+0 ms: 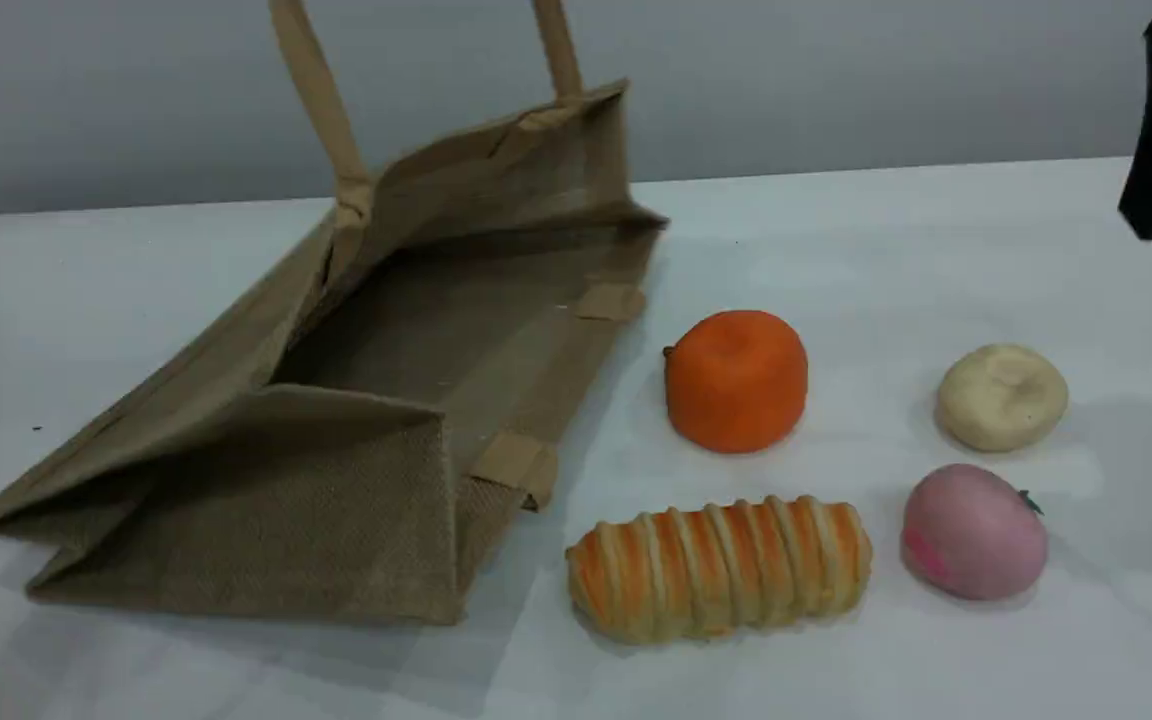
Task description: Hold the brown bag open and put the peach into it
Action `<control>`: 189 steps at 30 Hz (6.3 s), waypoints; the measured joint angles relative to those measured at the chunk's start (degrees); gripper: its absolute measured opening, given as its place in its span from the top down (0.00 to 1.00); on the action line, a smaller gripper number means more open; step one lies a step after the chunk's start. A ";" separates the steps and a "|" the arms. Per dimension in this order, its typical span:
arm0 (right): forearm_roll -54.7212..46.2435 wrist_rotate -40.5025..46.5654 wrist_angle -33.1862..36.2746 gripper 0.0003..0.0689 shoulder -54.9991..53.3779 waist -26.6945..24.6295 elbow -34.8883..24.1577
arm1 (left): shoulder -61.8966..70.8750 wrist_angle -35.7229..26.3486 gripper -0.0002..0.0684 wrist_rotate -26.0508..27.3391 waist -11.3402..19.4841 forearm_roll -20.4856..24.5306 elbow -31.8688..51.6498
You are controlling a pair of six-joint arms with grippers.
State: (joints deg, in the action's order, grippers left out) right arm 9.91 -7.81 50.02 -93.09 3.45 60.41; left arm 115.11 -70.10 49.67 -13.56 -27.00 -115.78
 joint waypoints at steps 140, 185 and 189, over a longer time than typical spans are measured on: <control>10.97 -13.70 -36.40 0.10 -10.42 20.59 5.78 | -5.89 0.11 0.87 -0.85 -2.66 -1.62 -0.31; 6.45 -13.29 -9.81 0.15 31.67 6.20 5.78 | -22.21 0.05 0.24 -30.37 -2.56 18.03 2.04; 6.59 -13.29 -3.76 0.15 40.42 6.20 5.74 | -27.94 0.01 0.24 -32.22 -2.56 17.98 7.66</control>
State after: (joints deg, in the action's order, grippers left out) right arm 16.49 -21.10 46.25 -52.68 9.65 66.15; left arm 87.17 -70.09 17.45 -16.12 -9.02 -108.12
